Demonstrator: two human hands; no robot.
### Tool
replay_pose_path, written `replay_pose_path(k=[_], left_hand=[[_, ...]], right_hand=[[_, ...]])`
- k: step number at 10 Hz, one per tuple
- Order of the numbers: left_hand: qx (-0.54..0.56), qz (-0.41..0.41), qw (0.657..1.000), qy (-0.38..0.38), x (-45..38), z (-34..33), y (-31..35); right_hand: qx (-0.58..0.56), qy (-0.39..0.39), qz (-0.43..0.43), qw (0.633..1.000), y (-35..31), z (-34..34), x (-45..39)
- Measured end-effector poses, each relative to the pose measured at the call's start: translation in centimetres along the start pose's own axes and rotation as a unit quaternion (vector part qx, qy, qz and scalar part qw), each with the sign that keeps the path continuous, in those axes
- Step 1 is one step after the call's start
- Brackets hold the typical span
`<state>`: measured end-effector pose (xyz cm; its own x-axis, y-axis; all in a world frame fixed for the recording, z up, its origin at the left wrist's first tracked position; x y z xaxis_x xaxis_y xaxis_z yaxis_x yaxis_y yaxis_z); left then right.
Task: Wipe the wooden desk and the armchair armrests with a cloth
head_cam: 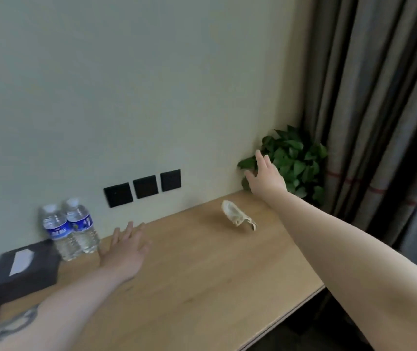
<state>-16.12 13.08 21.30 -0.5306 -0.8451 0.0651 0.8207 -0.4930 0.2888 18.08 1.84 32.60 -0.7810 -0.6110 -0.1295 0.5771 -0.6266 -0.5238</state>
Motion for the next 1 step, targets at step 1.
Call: replay_pose_path(k=[1], left_hand=[[-0.007, 0.021, 1.0, 0.013, -1.72, 1.04, -1.41]], right_hand=[[0.058, -0.031, 0.016, 0.998, 0.57, -2.51, -0.27]])
Point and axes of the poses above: each hand's wrist, its own x-axis away from the middle knuckle, its own z-axis out of the back of the hand, y = z × x, the point moved 7 cm from there along -x, towards the middle knuckle, and after that the axes turned 8 degrees about -z, right-handed, at the moved point
